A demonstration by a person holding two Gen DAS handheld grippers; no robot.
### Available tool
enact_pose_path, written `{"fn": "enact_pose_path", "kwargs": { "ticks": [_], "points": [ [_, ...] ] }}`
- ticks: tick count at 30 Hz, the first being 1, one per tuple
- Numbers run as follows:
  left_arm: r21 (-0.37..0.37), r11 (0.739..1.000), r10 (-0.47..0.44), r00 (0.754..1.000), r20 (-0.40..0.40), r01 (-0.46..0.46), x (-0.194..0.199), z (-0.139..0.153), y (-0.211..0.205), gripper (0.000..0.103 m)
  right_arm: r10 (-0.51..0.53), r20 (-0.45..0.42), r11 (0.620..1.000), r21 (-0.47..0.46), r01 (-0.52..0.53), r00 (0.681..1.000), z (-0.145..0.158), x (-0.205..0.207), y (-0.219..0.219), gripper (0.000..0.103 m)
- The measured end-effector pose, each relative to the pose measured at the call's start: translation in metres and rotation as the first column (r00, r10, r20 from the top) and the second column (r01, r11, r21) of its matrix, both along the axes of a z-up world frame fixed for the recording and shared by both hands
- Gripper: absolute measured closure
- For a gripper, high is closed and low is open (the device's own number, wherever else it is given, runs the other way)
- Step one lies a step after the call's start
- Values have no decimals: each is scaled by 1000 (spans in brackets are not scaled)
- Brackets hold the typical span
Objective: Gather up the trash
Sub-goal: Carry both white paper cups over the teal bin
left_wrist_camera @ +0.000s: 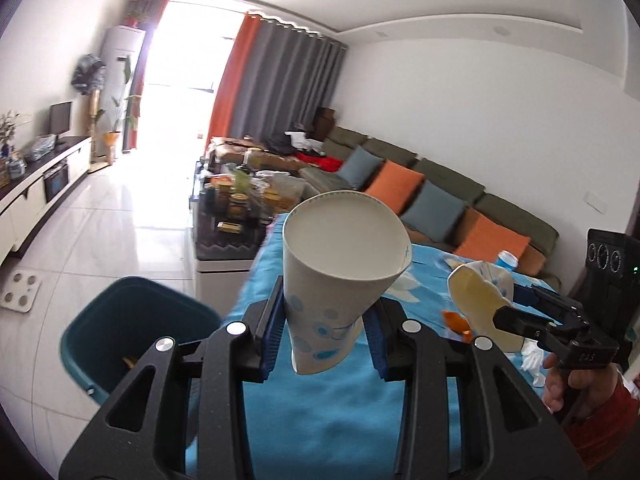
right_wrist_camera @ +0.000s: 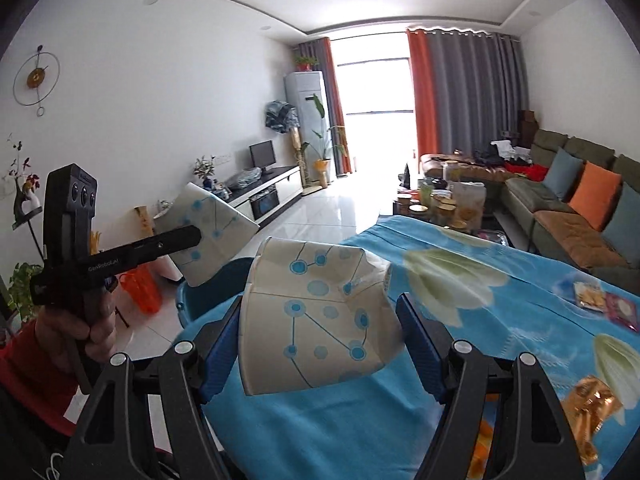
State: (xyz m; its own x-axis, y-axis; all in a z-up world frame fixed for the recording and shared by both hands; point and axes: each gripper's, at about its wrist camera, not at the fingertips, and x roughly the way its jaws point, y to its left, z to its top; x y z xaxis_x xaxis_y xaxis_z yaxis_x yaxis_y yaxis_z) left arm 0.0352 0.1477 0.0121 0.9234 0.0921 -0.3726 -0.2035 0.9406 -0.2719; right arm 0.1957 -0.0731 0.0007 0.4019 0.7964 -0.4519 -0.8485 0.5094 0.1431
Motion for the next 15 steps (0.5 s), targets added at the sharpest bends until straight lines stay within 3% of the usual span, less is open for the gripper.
{"fn": "enact_pose_path", "kwargs": {
  "ticks": [9, 15],
  "points": [
    [14, 994, 109, 994, 14, -109, -43, -2, 39, 67, 93, 35, 996, -11, -93, 995, 13, -8, 73, 31],
    [5, 983, 184, 983, 8, -184, -77, -6, 72, 67, 152, 12, 988, -34, -152, 988, 12, 5, 120, 31]
  ]
}}
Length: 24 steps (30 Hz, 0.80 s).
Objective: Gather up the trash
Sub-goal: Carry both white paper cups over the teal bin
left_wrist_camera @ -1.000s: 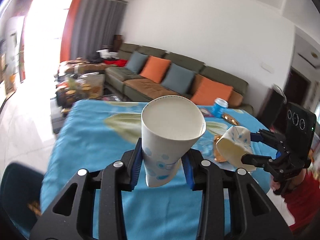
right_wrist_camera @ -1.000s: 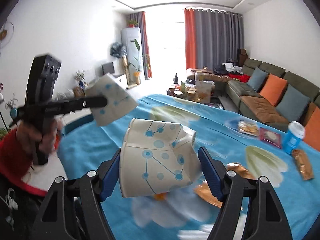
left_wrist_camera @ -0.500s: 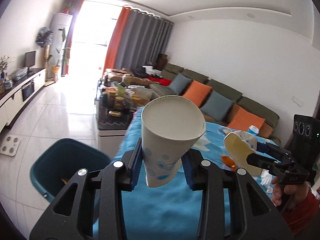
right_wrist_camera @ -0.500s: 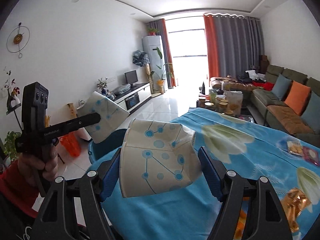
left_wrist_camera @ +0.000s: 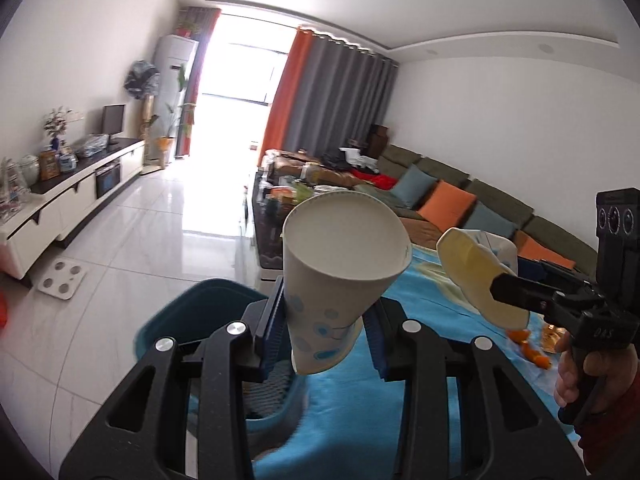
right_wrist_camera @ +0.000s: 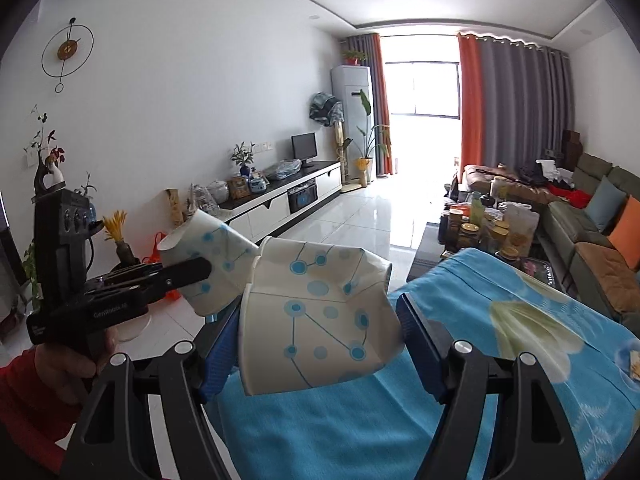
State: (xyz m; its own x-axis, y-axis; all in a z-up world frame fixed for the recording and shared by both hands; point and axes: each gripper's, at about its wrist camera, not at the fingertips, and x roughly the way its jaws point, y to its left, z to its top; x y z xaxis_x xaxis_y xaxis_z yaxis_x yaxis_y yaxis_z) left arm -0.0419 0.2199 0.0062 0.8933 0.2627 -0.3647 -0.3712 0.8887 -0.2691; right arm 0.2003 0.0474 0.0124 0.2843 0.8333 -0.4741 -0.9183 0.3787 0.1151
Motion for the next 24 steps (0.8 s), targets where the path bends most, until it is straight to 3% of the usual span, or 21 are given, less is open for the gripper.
{"fn": "enact_pose_path", "kwargs": {
  "ticks": [13, 24],
  "points": [
    [-70, 987, 134, 985, -108, -142, -55, -35, 69, 67, 138, -20, 977, -159, -140, 990, -26, 1, 111, 30],
    [-123, 982, 103, 957, -272, -140, 27, -90, 97, 67, 213, -12, 907, -368, -203, 977, -69, -1, 174, 30]
  ]
}}
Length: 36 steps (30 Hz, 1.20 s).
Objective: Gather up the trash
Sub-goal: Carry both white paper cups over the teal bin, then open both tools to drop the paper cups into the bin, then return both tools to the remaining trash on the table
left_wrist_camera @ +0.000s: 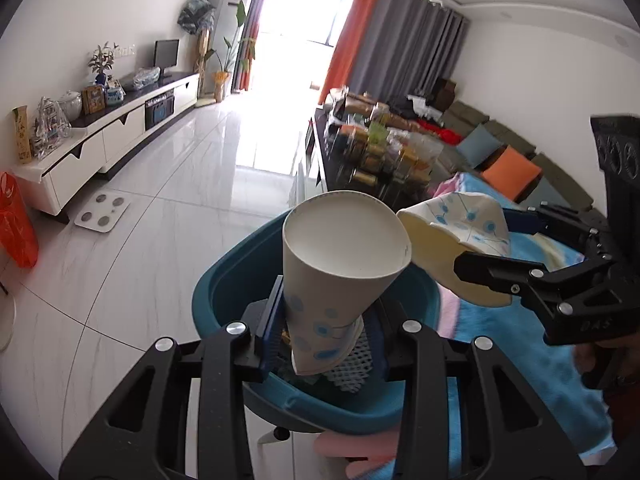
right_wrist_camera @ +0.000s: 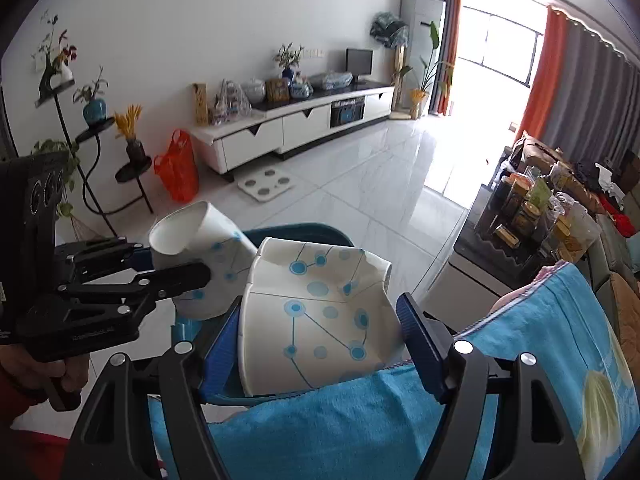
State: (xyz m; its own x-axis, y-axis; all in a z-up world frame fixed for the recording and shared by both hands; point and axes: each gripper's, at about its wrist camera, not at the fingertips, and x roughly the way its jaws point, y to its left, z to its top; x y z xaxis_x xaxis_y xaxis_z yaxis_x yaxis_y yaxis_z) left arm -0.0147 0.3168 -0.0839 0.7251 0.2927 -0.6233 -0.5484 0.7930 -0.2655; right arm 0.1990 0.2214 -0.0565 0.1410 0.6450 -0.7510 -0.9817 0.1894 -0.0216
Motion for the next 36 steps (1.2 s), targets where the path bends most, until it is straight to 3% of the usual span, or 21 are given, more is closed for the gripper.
{"fn": "enact_pose_path", "kwargs": {
  "ticks": [9, 10, 14, 16, 30, 36],
  "points": [
    [-4, 1000, -3, 993, -120, 3, 64, -21, 26, 68, 32, -6, 988, -149, -33, 999, -25, -5, 30, 30],
    [32, 998, 61, 985, -158, -57, 71, -23, 28, 68, 34, -11, 987, -159, -36, 999, -28, -5, 33, 30],
    [35, 998, 60, 981, -183, -54, 84, -28, 34, 57, 38, -13, 982, -185, -40, 999, -37, -7, 40, 27],
    [40, 998, 63, 979, -192, -57, 86, -30, 32, 55, 37, -12, 983, -181, -38, 999, -37, -8, 39, 21],
    [80, 996, 59, 983, -172, -46, 86, -18, 17, 45, -70, -53, 998, -7, 70, 996, 12, 16, -34, 19],
    [110, 994, 44, 988, -149, -28, 86, 1, -2, 35, -91, -63, 993, 66, 95, 994, 27, 9, -71, 15]
  ]
}}
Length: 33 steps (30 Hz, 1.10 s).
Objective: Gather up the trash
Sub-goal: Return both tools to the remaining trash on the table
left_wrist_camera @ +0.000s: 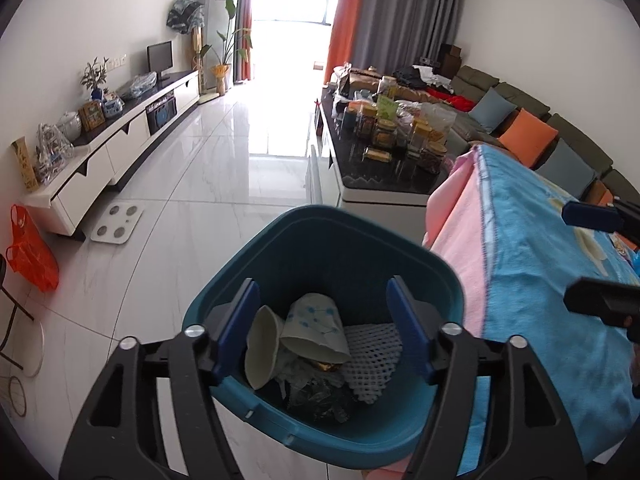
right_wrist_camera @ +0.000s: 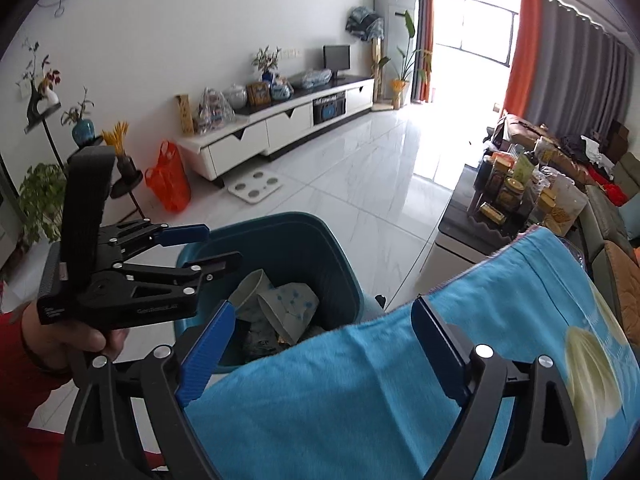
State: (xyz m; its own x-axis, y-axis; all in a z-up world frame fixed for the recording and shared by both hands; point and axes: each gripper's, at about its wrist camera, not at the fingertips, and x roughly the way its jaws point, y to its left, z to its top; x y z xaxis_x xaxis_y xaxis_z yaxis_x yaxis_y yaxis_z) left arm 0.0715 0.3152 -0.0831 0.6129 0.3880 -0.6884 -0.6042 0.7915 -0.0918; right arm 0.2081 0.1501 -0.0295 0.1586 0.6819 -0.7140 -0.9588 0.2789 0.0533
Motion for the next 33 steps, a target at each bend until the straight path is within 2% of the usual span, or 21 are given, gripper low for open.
{"fn": "enact_pose_path", "kwargs": {
  "ticks": [3, 7, 14, 20, 24, 28, 32, 33],
  "points": [
    [17, 1000, -17, 1000, 13, 16, -2, 12, -13, 30, -16, -7, 999, 41, 16, 1000, 6, -4, -19, 11],
    [34, 999, -28, 999, 37, 27, -3, 27, -32, 17, -51, 1, 996, 76, 51, 999, 11, -10, -44, 8],
    [47, 996, -74, 995, 73, 71, -7, 49, -69, 6, -132, -26, 981, 141, 134, 991, 12, -14, -101, 7],
    [43, 989, -147, 978, 145, 142, -10, 72, -111, 6, -234, -34, 956, 176, 237, 972, 8, -22, -148, 7],
    [65, 981, -191, 956, 221, 181, -16, 89, -146, 6, -305, -62, 928, 208, 311, 951, 0, -27, -183, 7],
    [70, 966, -257, 920, 295, 247, -20, 98, -181, 6, -376, -64, 895, 232, 380, 924, -7, -33, -214, 7],
    [84, 944, -327, 882, 338, 318, -21, 101, -215, 6, -450, -59, 859, 244, 450, 891, -15, -36, -248, 7],
    [93, 936, -350, 871, 344, 340, -21, 101, -223, 6, -488, -47, 840, 247, 483, 872, -17, -38, -258, 7]
  ]
}}
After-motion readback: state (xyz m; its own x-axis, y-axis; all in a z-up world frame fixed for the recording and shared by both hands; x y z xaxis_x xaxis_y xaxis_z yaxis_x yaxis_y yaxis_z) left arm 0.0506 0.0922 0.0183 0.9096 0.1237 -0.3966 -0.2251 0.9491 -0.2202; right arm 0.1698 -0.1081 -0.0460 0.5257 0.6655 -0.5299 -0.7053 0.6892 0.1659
